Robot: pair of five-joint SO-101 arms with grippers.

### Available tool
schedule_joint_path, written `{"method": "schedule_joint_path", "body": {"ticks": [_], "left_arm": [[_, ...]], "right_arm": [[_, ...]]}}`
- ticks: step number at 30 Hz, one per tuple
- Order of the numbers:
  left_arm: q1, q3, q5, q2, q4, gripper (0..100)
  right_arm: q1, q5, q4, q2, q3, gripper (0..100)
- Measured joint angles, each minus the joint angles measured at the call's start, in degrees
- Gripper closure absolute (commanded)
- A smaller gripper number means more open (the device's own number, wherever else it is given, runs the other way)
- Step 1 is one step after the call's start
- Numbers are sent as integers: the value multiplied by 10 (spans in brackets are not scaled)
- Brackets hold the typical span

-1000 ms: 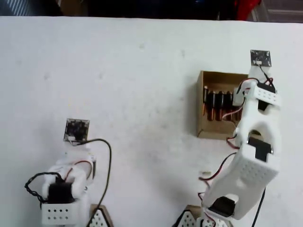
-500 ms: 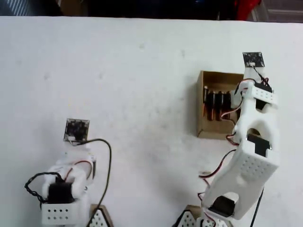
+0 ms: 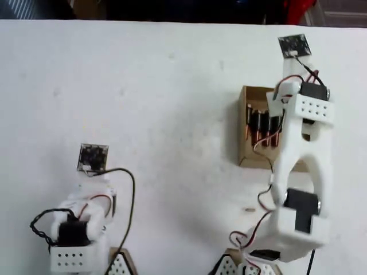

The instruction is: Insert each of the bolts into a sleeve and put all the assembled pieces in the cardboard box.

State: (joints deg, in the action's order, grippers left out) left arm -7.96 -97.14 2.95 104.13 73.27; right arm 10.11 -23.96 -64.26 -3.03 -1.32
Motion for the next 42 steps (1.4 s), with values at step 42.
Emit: {"method": "schedule_joint_path", "body": {"ticks": [42], "left_arm": [[0, 0, 0, 0, 0, 976]], "right_arm": [[-123, 65, -185, 661, -199, 950]]}}
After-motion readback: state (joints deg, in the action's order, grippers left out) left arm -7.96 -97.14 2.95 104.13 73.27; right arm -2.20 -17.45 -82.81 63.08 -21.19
